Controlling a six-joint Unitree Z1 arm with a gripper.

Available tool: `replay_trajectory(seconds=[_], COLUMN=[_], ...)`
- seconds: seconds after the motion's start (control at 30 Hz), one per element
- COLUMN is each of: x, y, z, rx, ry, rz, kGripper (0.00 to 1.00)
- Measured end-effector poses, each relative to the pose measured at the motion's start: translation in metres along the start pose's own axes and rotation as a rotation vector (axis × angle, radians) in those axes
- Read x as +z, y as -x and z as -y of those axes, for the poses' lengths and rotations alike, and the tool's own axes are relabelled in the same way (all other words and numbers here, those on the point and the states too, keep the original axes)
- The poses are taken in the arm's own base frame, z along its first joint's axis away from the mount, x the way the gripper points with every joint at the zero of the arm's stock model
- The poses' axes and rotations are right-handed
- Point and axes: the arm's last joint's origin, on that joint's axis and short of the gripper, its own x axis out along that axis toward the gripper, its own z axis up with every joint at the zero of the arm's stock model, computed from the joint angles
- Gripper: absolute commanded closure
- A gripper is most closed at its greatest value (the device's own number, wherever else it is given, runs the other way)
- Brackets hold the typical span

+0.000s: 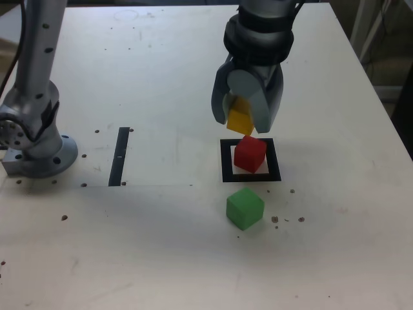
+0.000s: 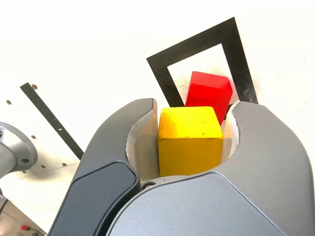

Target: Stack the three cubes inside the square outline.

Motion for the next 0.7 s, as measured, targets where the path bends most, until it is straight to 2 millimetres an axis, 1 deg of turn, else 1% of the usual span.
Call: replay_trajectory(seconds=[0.2,0.47,0.7], x=[0.006,0.009,0.010], y=[-0.012,-0.016,-0.019], z=[0.006,0.011,0.011], rx=[-0.029,-0.040,-0.036], ry=[-0.013,-0.015,-0.012], rz=[0.007,0.028,0.033], kGripper=[0.88,0.88,0.87])
